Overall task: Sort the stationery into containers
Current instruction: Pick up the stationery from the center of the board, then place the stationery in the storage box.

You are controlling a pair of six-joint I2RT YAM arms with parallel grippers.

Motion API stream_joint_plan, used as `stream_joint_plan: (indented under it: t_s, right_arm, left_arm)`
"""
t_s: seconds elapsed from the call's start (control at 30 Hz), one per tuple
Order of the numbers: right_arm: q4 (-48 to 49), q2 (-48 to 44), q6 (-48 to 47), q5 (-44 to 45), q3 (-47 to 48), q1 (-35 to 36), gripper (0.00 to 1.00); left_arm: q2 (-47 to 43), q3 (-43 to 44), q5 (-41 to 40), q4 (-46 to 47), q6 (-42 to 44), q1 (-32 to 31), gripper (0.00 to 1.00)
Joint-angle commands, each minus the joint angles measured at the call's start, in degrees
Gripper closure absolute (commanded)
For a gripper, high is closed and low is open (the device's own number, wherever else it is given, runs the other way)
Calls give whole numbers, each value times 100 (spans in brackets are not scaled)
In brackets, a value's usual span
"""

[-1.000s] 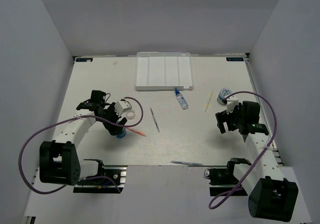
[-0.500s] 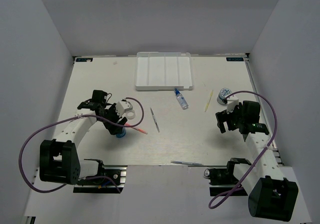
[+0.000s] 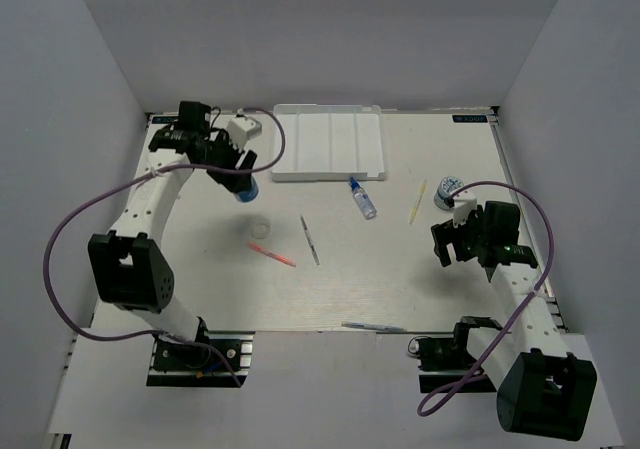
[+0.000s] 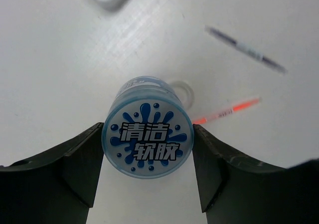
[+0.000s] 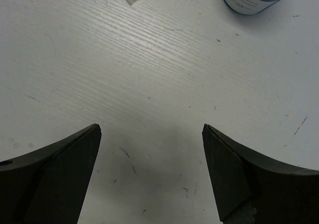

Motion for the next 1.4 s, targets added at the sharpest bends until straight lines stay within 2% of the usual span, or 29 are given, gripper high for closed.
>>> stream_joint_plan:
  t_s: [0.0, 0.03, 0.1, 0.27, 0.63, 0.83, 1.0, 1.27, 1.37]
  right_arm:
    - [-14, 7, -2, -90, 231, -36, 12]
    - [-14, 7, -11, -90, 222, -45, 12]
    - [-14, 68, -11, -108, 204, -45, 12]
    - [-58, 235, -11, -99, 248, -54, 14]
    - [-137, 402, -29, -108, 266, -115, 14]
    - [-155, 525, -20, -134, 275, -159, 14]
    - [-155, 569, -37, -152, 266, -194, 14]
    - [-181, 604, -37, -187, 283, -230, 14]
    - [-198, 622, -37, -213, 284, -239, 14]
  left_arm:
    - [409, 1029, 170, 304, -944, -57, 96]
    - [820, 1554, 188, 356, -1059, -57, 98]
    - [1139, 1883, 389, 707, -1341, -57, 100]
    - [1518, 1709, 74, 2488, -2044, -188, 100]
    - [2634, 2051, -671, 4283, -2501, -558, 100]
    - [3311, 2569, -1410, 4558, -2660, -734, 100]
    - [3820, 3113, -1718, 4593, -2669, -857, 100]
    - [4278, 3563, -2657, 4715, -2625, -971, 100]
    - [4375, 3615, -2739, 4751, -2563, -971, 100]
